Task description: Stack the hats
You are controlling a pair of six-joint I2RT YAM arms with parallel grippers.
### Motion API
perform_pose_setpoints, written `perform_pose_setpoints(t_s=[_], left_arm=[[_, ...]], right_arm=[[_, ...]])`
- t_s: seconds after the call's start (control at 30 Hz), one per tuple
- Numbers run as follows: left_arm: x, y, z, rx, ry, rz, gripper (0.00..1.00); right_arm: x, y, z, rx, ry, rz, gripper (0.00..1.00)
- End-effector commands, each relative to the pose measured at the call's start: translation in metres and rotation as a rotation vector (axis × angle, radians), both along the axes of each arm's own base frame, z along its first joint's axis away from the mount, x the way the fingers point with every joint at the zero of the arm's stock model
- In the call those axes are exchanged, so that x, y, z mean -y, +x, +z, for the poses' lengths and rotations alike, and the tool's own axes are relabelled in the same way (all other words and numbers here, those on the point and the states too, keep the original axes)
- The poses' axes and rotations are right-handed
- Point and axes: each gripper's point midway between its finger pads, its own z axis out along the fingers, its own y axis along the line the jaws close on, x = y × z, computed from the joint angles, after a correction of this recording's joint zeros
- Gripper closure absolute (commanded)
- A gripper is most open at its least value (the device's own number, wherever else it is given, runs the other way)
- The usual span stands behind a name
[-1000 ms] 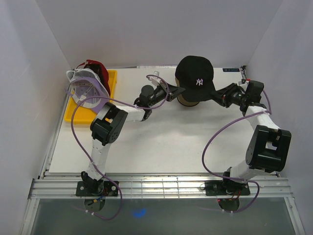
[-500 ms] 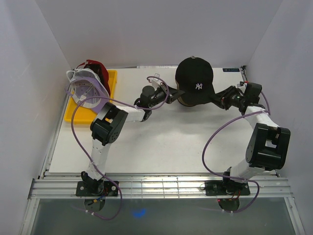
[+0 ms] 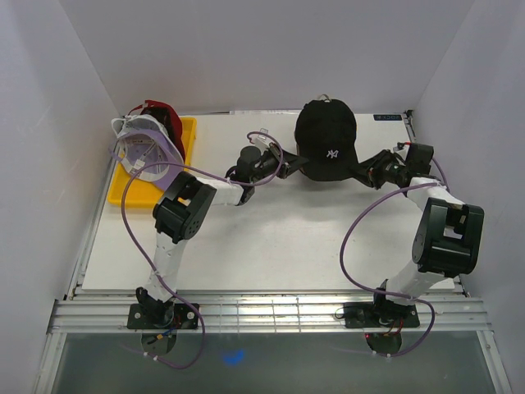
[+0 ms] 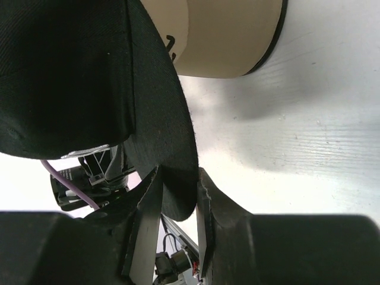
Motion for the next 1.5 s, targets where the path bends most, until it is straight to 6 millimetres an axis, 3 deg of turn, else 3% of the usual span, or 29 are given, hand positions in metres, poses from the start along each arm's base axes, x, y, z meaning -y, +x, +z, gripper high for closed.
perform_pose_setpoints(t_s=[0.0,0.27,0.37,0.47,0.63,0.87,1.2,1.33,1.43,1.47], left_arm=[[0.015,-0.033,-0.021,-0.057,0.037,-0.127,1.00],[0.017,-0.030,-0.030,-0.089,0.059,-0.132,1.00],[0.017,-0.029,-0.032,-0.092,0.068,-0.136,1.00],[0.016,-0.031,-0.033,-0.091,0.082,-0.133,0.89],[0.014,-0.031,-0.029,-0.078,0.088,-0.130,0.63],[0.010,-0.033,-0.022,-0.057,0.093,-0.133,0.44],[-0.002,-0.037,-0.015,-0.057,0.099,-0.116,0.41],[-0.005,-0.041,-0.008,-0.031,0.102,-0.128,0.42],[-0.007,-0.047,0.006,0.025,0.104,-0.155,0.43],[-0.009,-0.050,0.020,0.055,0.098,-0.156,0.43]], right_arm=[[0.001,0.000,-0.020,-0.016,-0.081,0.012,0.82],[0.005,0.006,-0.023,-0.027,-0.103,0.008,0.80],[0.006,0.007,-0.022,-0.026,-0.117,0.009,0.75],[0.008,0.008,-0.021,-0.023,-0.127,0.009,0.68],[0.008,0.008,-0.022,-0.021,-0.136,0.013,0.57],[0.010,0.007,-0.022,-0.024,-0.158,0.014,0.43],[0.013,0.008,-0.017,-0.011,-0.188,0.020,0.36],[0.016,0.012,-0.004,0.023,-0.218,0.014,0.35],[0.016,0.013,0.008,0.049,-0.228,0.015,0.35],[0.017,0.015,0.018,0.073,-0.236,0.012,0.35]])
